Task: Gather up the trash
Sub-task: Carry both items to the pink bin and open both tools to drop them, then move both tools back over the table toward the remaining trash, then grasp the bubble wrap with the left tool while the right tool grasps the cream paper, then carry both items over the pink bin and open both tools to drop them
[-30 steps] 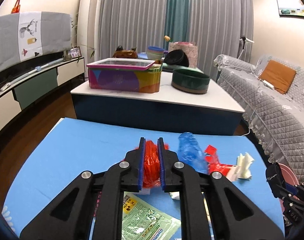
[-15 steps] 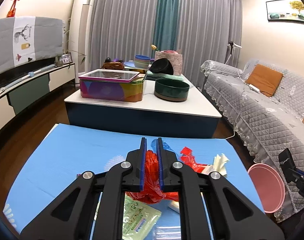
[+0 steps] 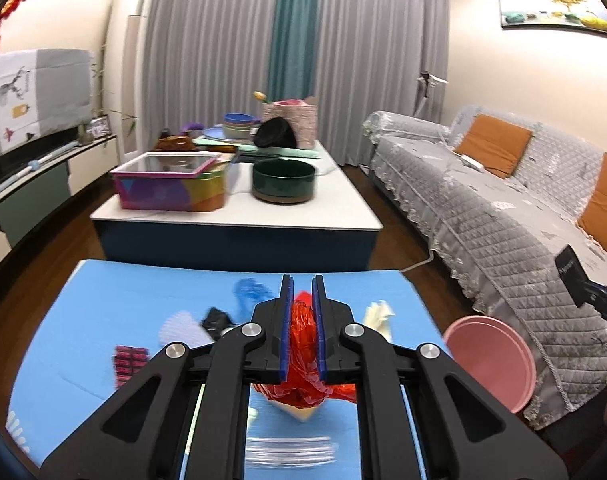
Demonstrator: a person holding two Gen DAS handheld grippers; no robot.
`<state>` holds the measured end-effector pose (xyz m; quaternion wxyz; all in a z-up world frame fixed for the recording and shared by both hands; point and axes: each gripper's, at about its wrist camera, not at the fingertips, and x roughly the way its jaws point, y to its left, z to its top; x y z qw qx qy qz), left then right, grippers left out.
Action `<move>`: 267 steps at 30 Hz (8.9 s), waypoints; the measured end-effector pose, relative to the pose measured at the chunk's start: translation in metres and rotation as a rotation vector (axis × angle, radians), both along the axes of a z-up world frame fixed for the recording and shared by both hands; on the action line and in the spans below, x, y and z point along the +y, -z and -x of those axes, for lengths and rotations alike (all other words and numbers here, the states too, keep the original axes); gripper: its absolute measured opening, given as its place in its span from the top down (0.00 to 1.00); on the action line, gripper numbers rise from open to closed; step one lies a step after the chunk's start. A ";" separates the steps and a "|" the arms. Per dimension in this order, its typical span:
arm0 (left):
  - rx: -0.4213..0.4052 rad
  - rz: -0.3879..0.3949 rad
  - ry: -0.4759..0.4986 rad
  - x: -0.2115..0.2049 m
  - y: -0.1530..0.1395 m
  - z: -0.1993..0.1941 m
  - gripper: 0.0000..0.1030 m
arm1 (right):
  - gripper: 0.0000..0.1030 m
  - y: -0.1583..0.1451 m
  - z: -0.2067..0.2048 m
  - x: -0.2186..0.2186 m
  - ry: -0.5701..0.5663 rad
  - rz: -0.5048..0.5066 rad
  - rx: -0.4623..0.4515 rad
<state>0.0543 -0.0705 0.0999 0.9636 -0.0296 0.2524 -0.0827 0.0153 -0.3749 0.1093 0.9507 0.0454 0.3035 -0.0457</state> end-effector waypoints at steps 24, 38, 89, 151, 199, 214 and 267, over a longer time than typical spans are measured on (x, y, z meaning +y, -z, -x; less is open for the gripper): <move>0.089 -0.011 0.319 -0.204 0.030 -0.029 0.91 | 0.79 0.057 -0.015 -0.112 0.192 -0.064 0.051; 0.155 -0.051 0.359 -0.250 0.060 -0.051 0.91 | 0.79 0.075 -0.029 -0.125 0.203 -0.082 0.092; 0.063 -0.066 0.113 -0.022 0.008 -0.027 0.63 | 0.62 0.039 -0.046 0.021 -0.016 -0.077 -0.085; 0.396 0.045 -0.216 0.115 0.159 -0.128 0.81 | 0.98 0.149 -0.180 0.133 -0.228 -0.092 0.244; 0.091 -0.014 0.045 -0.013 0.038 -0.029 0.85 | 0.98 0.048 -0.048 0.013 -0.026 -0.088 -0.020; 0.098 -0.015 0.191 -0.096 0.039 -0.022 0.85 | 0.98 0.045 -0.027 -0.038 0.083 -0.065 -0.012; 0.239 -0.061 0.457 -0.265 0.094 -0.055 0.49 | 0.37 0.061 -0.029 -0.118 0.255 -0.073 0.026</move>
